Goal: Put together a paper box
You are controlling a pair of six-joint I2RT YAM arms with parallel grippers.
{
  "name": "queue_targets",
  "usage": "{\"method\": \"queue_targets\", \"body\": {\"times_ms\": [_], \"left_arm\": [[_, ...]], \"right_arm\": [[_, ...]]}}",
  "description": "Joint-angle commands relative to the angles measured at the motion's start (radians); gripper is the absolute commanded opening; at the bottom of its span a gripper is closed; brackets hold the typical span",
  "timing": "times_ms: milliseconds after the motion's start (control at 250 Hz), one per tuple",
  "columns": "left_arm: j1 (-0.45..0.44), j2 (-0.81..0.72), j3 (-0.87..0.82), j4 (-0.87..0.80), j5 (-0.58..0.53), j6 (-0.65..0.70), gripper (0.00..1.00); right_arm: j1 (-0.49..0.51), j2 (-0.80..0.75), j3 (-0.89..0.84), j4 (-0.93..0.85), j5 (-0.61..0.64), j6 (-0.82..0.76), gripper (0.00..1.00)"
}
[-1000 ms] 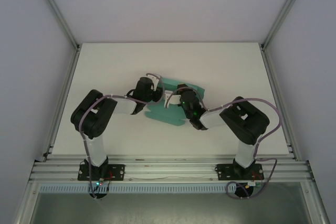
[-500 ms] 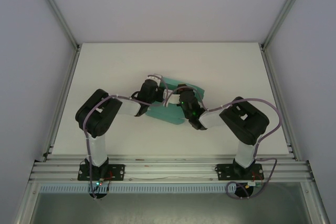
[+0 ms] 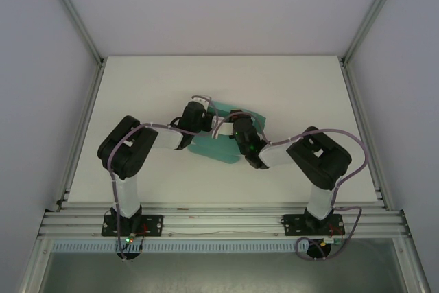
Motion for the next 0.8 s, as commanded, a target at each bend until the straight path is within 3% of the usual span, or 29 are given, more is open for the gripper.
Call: {"method": "queue_targets", "body": {"times_ms": [0,48,92,188,252,296,376,404,464,540,656,795], "left_arm": [[0.018,-0.004,0.010,0.023,-0.043,-0.045,0.00],[0.019,-0.004,0.003,0.027,-0.021,-0.051,0.00],[0.020,-0.004,0.000,0.021,-0.009,-0.056,0.00],[0.021,-0.013,-0.015,0.021,-0.002,-0.074,0.00],[0.025,-0.027,-0.021,0.014,0.005,-0.086,0.00],[0.032,-0.041,-0.024,0.008,0.021,-0.106,0.00],[0.054,-0.071,-0.039,0.009,0.091,-0.146,0.00],[0.062,-0.082,-0.044,0.013,0.120,-0.154,0.00],[0.073,-0.103,-0.058,0.023,0.158,-0.168,0.00],[0.086,-0.120,-0.069,0.032,0.210,-0.179,0.00],[0.092,-0.129,-0.060,0.017,0.278,-0.192,0.00],[0.094,-0.141,-0.058,0.030,0.326,-0.220,0.00]], "right_arm": [[0.009,-0.006,0.022,-0.121,0.032,0.136,0.16],[0.004,-0.024,0.041,-0.155,0.056,0.198,0.38],[-0.004,-0.047,0.050,-0.188,0.063,0.261,0.51],[-0.030,-0.118,0.039,-0.248,0.053,0.390,0.66],[-0.048,-0.180,0.013,-0.263,0.047,0.477,0.70],[-0.064,-0.231,-0.005,-0.287,0.038,0.549,0.84],[-0.101,-0.339,-0.025,-0.418,-0.027,0.697,0.87],[-0.118,-0.377,-0.030,-0.472,-0.066,0.751,1.00],[-0.162,-0.453,-0.043,-0.554,-0.139,0.886,1.00],[-0.229,-0.529,-0.043,-0.667,-0.321,1.024,1.00],[-0.288,-0.578,-0.024,-0.736,-0.550,1.149,0.95],[-0.293,-0.552,0.040,-0.788,-0.617,1.226,0.81]]}}
